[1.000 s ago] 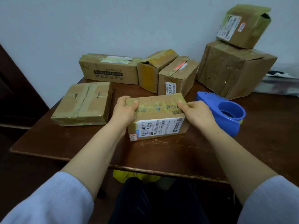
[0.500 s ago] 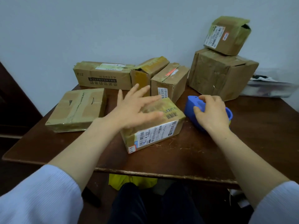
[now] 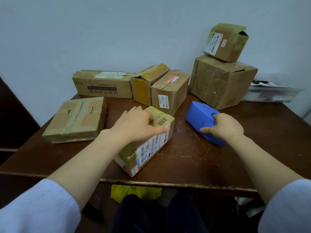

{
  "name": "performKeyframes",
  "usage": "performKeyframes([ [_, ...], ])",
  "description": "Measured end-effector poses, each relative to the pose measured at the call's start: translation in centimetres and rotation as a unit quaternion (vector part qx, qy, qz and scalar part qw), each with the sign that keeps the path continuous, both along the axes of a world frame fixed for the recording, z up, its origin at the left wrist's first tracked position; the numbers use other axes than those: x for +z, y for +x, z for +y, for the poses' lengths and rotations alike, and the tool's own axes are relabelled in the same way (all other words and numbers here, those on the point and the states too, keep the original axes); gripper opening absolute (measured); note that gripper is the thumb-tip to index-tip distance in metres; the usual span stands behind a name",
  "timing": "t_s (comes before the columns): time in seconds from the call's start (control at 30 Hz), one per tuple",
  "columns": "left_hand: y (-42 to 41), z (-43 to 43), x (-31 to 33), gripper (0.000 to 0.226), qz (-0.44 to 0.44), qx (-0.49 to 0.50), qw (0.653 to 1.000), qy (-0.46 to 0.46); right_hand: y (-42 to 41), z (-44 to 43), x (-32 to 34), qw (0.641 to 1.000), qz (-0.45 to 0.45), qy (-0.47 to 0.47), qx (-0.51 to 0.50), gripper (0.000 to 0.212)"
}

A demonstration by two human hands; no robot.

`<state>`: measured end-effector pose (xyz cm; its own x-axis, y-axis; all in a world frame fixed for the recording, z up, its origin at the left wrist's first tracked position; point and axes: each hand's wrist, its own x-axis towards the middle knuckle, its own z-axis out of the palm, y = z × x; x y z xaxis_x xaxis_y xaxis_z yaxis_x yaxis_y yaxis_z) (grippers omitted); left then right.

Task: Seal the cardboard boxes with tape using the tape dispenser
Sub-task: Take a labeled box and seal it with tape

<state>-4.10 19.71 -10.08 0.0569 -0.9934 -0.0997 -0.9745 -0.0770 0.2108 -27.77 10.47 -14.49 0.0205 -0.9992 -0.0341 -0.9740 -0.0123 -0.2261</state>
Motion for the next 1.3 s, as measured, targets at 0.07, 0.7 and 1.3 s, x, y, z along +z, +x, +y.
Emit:
performKeyframes([
  [0.07,-0.3,-0.5,0.4,0.062,0.121,0.036,0.990,-0.061,-1.0,0.3,0.3,0.997,-0.082,-0.013,-0.003,0.049],
  [0.7,-4.3,-3.1,3.1,0.068,0.644,0.147,0.746,0.086,-2.8,4.0,4.8,0.748,-0.627,0.147,0.164,0.034],
  [1.3,-3.0,-3.7,2.9,0.018,0.697,0.166,0.695,0.061,-1.4,3.7,5.7,0.799,-0.547,0.154,0.197,0.030],
])
